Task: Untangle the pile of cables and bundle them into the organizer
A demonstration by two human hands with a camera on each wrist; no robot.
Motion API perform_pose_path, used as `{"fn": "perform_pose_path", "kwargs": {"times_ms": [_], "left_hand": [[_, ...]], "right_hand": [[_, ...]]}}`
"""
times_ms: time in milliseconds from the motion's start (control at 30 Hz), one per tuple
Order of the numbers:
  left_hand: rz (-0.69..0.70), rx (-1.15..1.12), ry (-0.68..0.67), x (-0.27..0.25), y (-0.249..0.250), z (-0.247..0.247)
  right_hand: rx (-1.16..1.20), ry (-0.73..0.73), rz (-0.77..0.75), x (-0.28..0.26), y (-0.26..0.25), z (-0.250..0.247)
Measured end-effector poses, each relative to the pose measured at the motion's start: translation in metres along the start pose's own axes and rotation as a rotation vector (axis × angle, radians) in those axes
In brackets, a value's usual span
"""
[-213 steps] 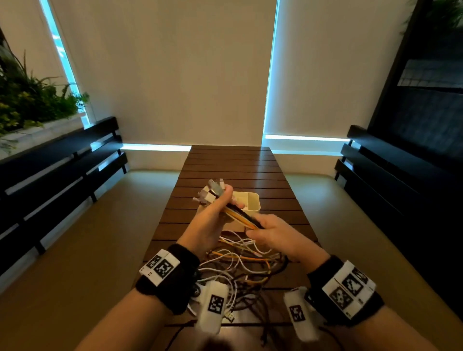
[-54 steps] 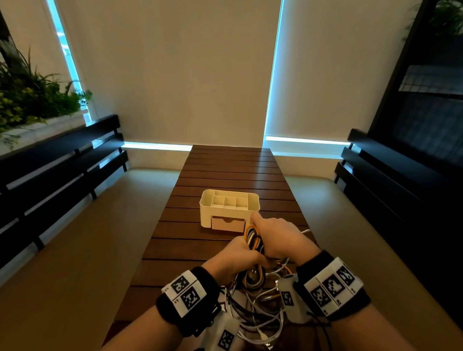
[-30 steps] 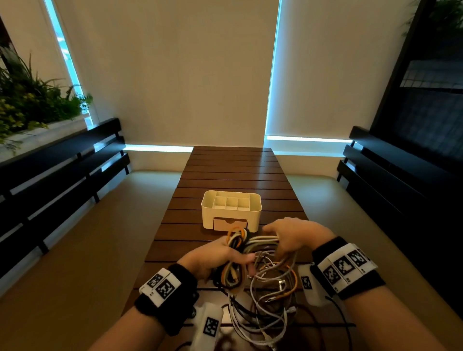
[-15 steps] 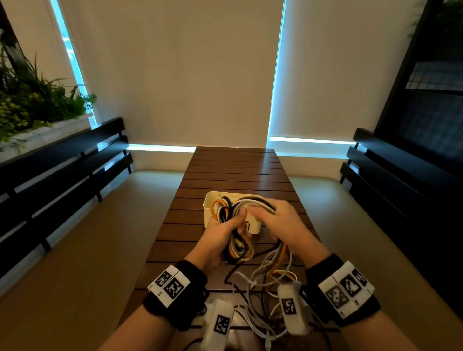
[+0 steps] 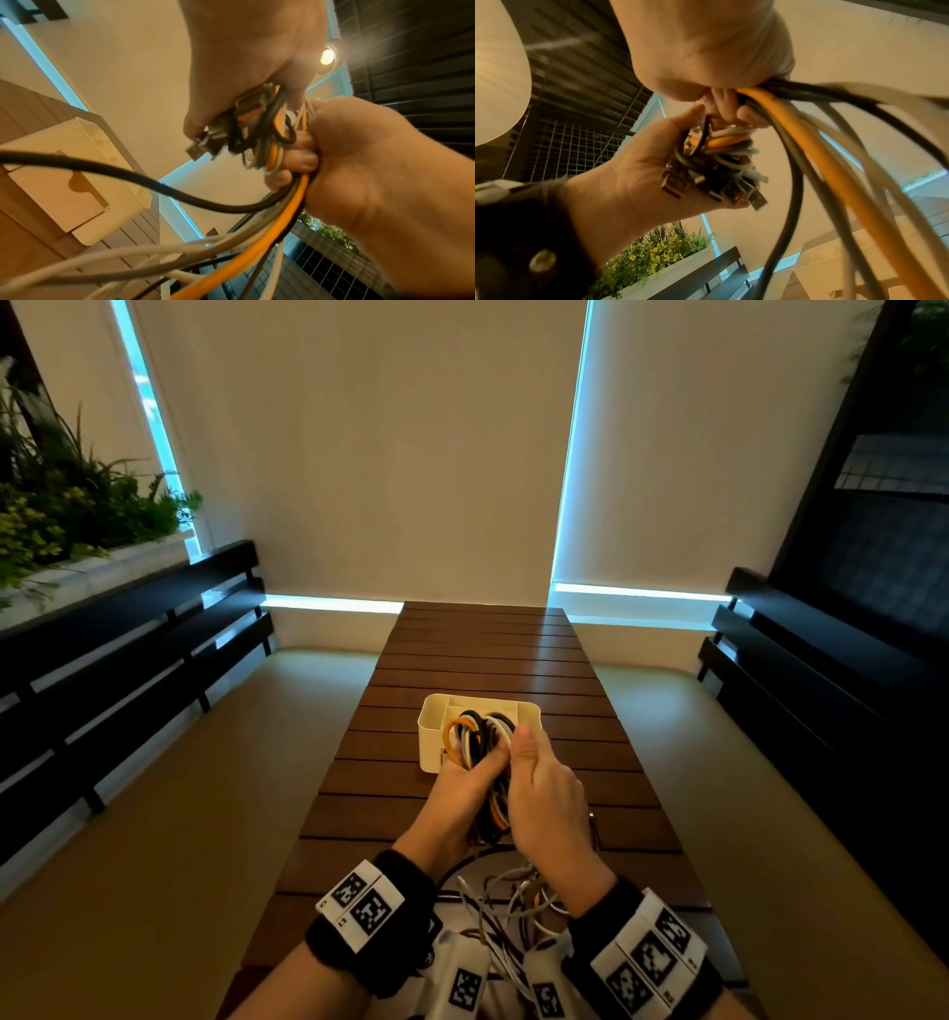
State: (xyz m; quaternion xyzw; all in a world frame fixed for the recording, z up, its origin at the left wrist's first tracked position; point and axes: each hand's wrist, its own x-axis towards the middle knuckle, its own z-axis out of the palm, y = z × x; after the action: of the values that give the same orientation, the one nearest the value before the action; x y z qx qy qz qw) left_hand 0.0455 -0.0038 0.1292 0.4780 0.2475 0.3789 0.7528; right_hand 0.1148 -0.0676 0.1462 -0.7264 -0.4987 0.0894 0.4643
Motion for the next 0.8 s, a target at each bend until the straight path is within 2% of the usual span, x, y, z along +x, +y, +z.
{"fn": "perform_pose_path", "kwargs": {"times_ms": [167,300,467,633,733,800], "left_hand": [[0.03,-0.132,-0.022,-0.004,-0.009,-0.001],[-0.005,-0.23,-0.016,-0.006,-0.017,-0.004],[0.0,-0.249,-0.025,-0.009,-0.019,0.001],[0.058,-0.175,0.013,-0.008,-0.019,0.008],[0.058,-0.166,-0.002,-0.009,-0.024,0.007],[0.062,-0.161,-0.009,-0.008,-0.023,0.006]], "right_hand": [[-0.028,0.048,0.062,-0.003,-0.009,0.002],[0.0,0.052,0.084,-0.004,-0.01,0.004],[0.082,0.105,0.163,0.002,-0.002,0.006],[0.067,0.125,0.042,-0.002,0.002,0.014],[0.174,0.161,0.079,0.005,0.002,0.014],[0.379,0.055,0.216,0.008,0.0,0.01]]}}
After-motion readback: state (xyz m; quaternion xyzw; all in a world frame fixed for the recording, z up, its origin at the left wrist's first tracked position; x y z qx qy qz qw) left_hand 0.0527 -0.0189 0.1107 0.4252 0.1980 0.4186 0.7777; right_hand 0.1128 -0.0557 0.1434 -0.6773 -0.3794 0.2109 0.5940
